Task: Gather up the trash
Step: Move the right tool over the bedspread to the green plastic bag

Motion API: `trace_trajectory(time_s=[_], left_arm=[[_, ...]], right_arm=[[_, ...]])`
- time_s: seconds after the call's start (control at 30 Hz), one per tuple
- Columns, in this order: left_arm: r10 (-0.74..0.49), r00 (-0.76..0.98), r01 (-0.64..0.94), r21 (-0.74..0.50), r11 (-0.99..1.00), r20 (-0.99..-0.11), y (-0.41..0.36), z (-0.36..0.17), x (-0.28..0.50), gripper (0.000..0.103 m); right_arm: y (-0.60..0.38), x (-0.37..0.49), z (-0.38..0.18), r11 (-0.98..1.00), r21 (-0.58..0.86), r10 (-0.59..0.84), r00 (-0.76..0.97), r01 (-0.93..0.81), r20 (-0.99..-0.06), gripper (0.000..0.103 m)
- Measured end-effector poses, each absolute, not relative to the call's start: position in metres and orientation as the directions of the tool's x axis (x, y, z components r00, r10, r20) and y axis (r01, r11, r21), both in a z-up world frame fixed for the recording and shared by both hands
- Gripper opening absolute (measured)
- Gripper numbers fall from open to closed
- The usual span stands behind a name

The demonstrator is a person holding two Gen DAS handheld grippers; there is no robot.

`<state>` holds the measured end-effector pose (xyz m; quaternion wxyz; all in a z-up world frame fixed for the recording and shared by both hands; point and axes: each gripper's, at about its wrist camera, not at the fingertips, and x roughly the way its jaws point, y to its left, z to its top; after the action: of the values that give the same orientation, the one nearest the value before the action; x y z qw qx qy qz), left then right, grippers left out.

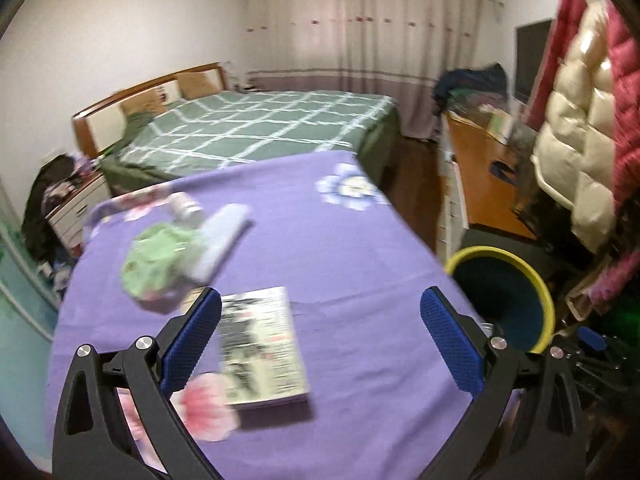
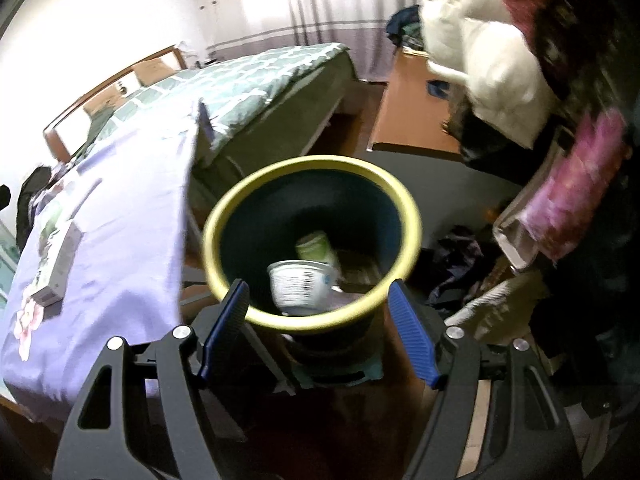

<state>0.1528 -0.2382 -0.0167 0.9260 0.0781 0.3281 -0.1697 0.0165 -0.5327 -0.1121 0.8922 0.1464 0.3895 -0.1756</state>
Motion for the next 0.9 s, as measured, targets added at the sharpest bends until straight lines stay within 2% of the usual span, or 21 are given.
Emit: trace_trajectory(time_s=[0.3, 0.57, 0.9], left_arm=[[-0.157, 0.796, 0.204, 0.016, 0.979, -0.585, -0.130, -0.015, 0.160, 0.098], [-0.051, 0.807, 0.059, -0.005, 0.998, -0.588, -0.045, -0.030, 0.165, 0.098], [0.056, 0.817, -0.067, 0.003, 0.998, -0.574, 0.015, -0.032, 0.161, 0.098]], right_arm=[[-0.439, 0.064, -0.097, 0.965, 0.093, -0.101, 0.673, 0.246, -0.733, 0.068], [-0.334, 0.113, -0.085, 0.995, 0.086, 0.032, 0.701, 0.041, -0.713, 0.068], [-0.255, 0.185, -0.067, 0.990, 0.113, 0.141, 0.715, -0.087, -0.685, 0.068]])
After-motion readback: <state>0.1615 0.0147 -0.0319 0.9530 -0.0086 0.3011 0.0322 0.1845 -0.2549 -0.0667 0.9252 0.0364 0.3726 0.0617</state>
